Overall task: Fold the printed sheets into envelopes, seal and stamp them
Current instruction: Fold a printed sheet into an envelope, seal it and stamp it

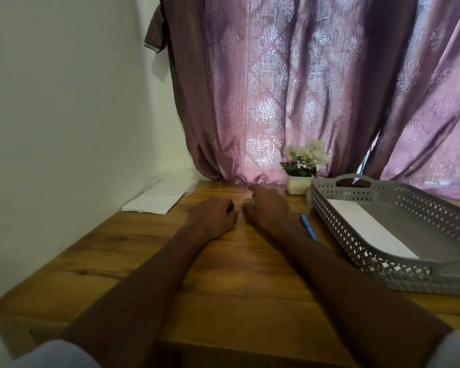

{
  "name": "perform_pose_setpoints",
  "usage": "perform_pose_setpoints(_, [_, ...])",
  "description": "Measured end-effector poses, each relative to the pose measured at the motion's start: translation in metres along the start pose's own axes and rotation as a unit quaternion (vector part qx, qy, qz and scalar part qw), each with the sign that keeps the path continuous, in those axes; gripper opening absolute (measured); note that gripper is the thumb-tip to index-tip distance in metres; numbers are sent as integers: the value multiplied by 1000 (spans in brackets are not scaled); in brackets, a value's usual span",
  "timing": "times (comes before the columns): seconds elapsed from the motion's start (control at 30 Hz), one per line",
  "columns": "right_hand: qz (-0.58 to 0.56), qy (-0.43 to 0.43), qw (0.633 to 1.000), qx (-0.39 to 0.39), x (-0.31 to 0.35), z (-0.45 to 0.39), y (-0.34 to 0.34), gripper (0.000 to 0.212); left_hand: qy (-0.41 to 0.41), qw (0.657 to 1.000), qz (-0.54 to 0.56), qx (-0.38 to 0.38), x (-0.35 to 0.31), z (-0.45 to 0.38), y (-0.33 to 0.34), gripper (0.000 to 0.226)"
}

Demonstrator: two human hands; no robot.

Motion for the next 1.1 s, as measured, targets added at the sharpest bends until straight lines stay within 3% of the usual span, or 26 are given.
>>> perform_pose_setpoints(0.07, [-5,-13,999,-33,-1,0,-16,43,1,1000,8,3,0,0,2,25])
perform_pose_setpoints(0.2, [34,34,998,-36,-26,5,-48,11,-3,1000,21,15,4,-2,1,30])
perform_pose_setpoints(0.33, [147,57,985,70,-48,17,-43,19,-5,999,35,24,5,-1,1,31])
perform_pose_setpoints(0.5, [188,62,973,116,-59,18,-32,38,-6,998,50,27,6,0,-1,29])
perform_pose_setpoints(0.73, [117,53,991,38,-53,9,-33,17,-9,997,61,36,8,-2,0,29])
perform_pose_setpoints(0.87, [59,72,996,-6,-55,3,-30,18,-12,997,55,46,9,-3,3,29])
perform_pose_setpoints(1.1, [62,74,995,-12,-59,6,-24,18,-4,997,64,32,8,-2,0,28])
Point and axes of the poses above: each hand's wrist, its own z-axis away from the middle knuckle, its own y-axis out of the palm, x = y × z, the point moved 10 cm from there along -z, towards the middle knuckle, and after that the axes turned 9 degrees about -y, right-handed, at the moved point
